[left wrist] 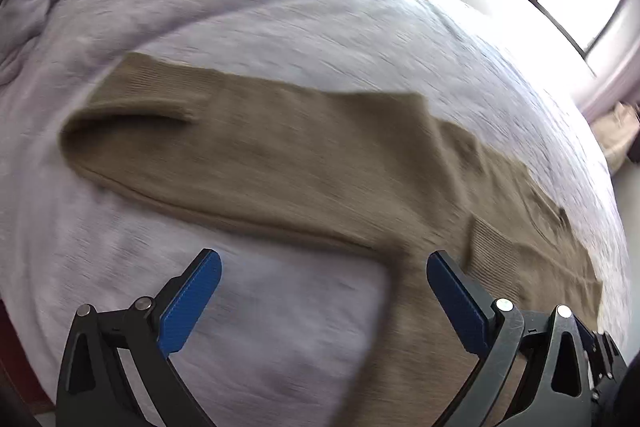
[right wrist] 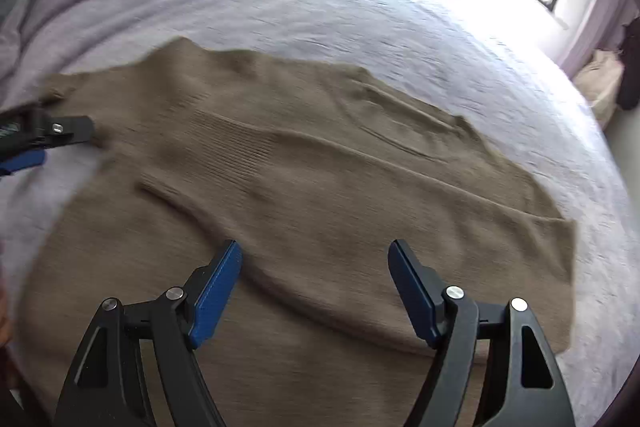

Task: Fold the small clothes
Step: 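Grasp the other sleeve cuff with the left gripper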

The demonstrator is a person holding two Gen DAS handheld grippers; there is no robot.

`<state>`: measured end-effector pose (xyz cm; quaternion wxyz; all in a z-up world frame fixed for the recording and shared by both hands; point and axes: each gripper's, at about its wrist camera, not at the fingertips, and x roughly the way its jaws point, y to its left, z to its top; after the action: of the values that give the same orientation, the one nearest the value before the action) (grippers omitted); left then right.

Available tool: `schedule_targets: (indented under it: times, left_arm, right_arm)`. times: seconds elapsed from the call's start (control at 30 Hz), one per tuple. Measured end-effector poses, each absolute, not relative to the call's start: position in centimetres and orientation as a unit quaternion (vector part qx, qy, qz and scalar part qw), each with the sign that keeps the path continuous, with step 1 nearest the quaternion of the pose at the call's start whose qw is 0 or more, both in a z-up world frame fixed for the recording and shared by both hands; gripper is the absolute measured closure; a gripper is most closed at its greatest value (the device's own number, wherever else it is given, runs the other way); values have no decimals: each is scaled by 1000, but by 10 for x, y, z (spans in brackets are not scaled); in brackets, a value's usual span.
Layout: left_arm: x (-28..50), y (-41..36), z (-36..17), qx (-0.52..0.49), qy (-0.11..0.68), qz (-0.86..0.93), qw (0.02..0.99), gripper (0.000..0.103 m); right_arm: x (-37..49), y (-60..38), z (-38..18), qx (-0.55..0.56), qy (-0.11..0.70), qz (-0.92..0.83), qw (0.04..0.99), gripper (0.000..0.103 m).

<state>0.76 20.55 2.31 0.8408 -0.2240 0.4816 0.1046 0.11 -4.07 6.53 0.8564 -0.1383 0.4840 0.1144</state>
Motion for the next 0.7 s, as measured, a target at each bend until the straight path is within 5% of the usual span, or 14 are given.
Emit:
schedule_targets:
  times: [0.27,0.63,0.7]
  left_arm:
    - [8,297,-2,-216,487,226,815,0]
    - [52,312,-9,66,471,290,831,2]
    - [57,313,-10,94,466,264,839,42]
  right_arm:
    - [2,15,82,-144,471,147,858,24]
    - [3,45,71,-163,490,147,844,24]
    - [4,50,71,-165,492,150,841,24]
